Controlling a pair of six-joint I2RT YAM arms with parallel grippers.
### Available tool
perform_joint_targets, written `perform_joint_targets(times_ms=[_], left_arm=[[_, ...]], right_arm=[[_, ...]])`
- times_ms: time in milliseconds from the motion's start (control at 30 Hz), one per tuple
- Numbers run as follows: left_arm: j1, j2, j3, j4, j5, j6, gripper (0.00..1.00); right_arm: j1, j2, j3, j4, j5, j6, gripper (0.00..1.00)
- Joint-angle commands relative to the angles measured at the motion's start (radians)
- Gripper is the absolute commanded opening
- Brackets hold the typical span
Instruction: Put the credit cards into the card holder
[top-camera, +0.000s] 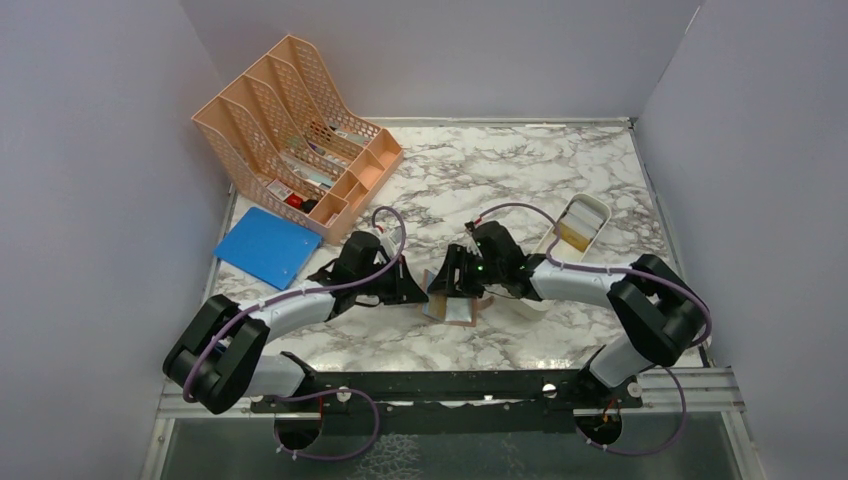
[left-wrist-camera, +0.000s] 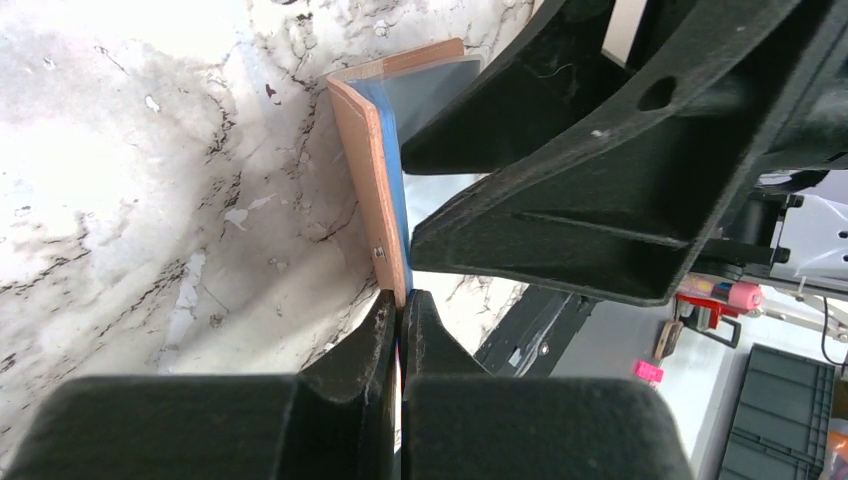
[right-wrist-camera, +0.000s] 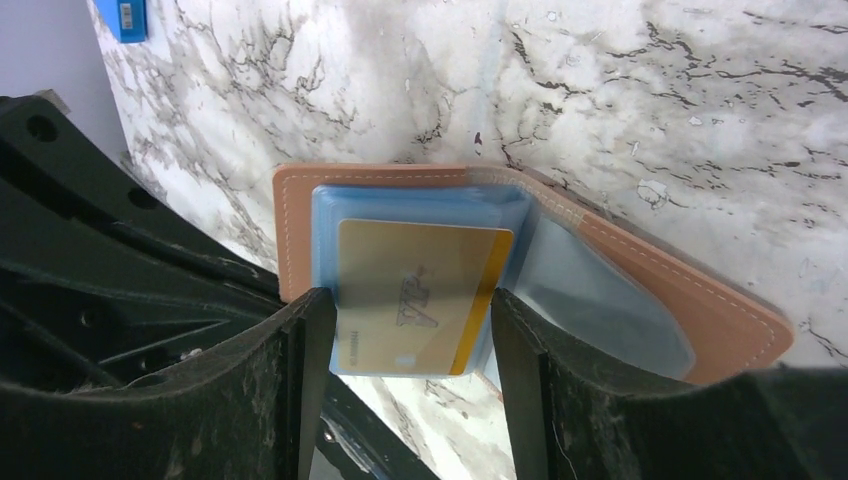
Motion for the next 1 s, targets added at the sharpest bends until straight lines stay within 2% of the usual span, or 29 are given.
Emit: perform_joint_targets(times_ms=[0, 233, 767, 967], left_arm=[[-0.008, -0.009, 0.034, -0.006, -0.012, 0.029, 0.0], [-0.007, -0.013, 0.047, -0.037, -0.011, 0.048, 0.0], [-0.006, -0.043, 0.075, -0.118, -0.056, 0.08, 0.0], [-0.007, -0.054, 0.063, -0.072, -0.024, 0.048, 0.13]], right_arm=[[0.008, 0.038, 0.035, 0.05, -0.032, 0.003, 0.62], [0.008, 0.066, 0.025, 0.057, -0.021, -0.003, 0.57], [0.008, -0.004, 0.015, -0.067, 0.08, -0.056, 0.5], [0.008, -0.008, -0.001, -0.062, 0.091, -0.061, 0.42]])
